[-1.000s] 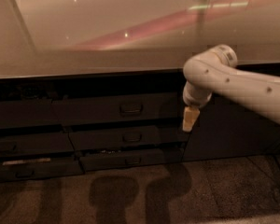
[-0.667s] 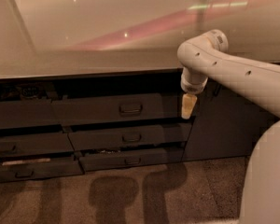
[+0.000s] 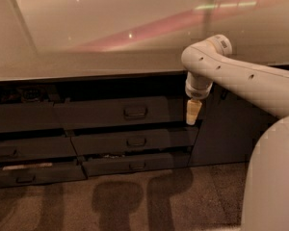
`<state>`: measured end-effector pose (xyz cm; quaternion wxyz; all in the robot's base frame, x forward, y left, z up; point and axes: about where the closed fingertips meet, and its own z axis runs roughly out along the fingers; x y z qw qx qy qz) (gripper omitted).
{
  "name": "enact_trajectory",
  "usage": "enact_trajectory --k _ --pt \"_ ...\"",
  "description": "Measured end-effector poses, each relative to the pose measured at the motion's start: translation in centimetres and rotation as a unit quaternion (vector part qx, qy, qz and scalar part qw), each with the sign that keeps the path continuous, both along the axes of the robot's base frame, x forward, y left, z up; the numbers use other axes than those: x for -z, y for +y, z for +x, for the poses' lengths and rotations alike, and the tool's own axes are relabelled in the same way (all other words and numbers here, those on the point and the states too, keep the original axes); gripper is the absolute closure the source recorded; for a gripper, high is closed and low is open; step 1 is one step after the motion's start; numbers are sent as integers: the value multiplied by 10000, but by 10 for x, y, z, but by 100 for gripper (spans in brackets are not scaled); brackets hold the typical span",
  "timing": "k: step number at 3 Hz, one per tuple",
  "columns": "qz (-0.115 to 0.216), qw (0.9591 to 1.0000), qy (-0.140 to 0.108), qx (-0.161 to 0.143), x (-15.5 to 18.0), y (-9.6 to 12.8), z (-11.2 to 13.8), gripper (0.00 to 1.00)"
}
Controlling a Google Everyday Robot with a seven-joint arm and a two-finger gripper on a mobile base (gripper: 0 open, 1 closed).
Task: Open top drawer
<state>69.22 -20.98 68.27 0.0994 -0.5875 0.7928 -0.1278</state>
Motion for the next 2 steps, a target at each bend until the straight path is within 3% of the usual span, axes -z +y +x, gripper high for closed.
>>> enact_trajectory --k 1,2 --pt "104 9998 172 -58 30 -9 5 0" --pt "294 9991 190 -247 49 -12 3 0"
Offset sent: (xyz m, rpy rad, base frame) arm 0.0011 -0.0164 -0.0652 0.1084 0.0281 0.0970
